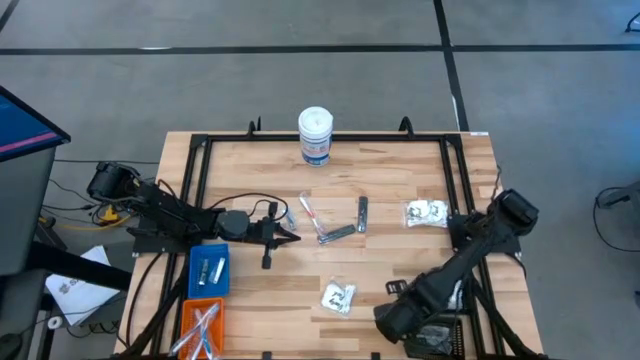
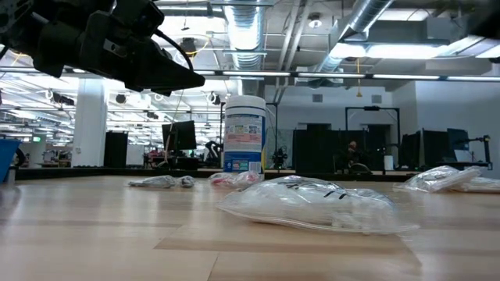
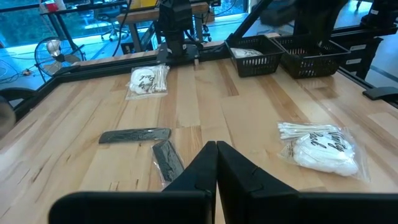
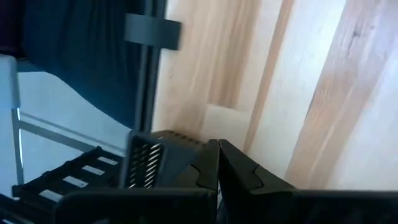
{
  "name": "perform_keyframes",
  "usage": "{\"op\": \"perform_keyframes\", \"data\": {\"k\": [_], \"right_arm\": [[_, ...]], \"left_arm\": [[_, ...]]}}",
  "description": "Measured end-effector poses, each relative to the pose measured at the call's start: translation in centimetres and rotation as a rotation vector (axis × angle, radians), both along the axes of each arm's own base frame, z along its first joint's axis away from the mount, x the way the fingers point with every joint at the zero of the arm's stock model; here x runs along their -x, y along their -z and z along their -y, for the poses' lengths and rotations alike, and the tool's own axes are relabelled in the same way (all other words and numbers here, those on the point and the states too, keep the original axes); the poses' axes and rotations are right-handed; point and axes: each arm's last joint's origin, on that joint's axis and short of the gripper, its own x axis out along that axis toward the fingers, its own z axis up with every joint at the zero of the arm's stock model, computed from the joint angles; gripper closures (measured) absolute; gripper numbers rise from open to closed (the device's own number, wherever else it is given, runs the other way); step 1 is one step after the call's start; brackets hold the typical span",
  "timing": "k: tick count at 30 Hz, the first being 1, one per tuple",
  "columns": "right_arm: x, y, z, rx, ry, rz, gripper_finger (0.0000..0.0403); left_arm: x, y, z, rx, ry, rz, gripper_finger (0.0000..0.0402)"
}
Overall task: Pick & Place Travel size toiletries
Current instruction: Adjust the bottom black bin
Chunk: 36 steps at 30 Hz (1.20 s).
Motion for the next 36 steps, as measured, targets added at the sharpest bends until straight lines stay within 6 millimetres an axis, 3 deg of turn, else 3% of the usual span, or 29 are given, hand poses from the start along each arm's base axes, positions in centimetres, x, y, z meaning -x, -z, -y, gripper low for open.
{"op": "perform_keyframes", "data": {"k": [3,7,22,36], "right_arm": [[1.0,-0.4,-0.7,-0.005,0.037,-0.037,0.0403],[2.4,0.8,-1.6,-0.023,0.058,-0.131,0.0403],[5.3,6.6,0.6,0.017,0.19,-0.399,0.0403],[6.4,6.9,1.8,0.136,0.188,-0.489,0.0403]], "left_arm": [[0.0,0.0,0.0,-0.001,0.0,0.0,0.0402],[0.0,0.0,0.0,-0.001,0.0,0.0,0.0402],[-0.1,0.0,-0.3,-0.002,-0.014,-0.001,0.0402],[-0.1,0.0,-0.3,-0.002,-0.014,-0.001,0.0402]]}}
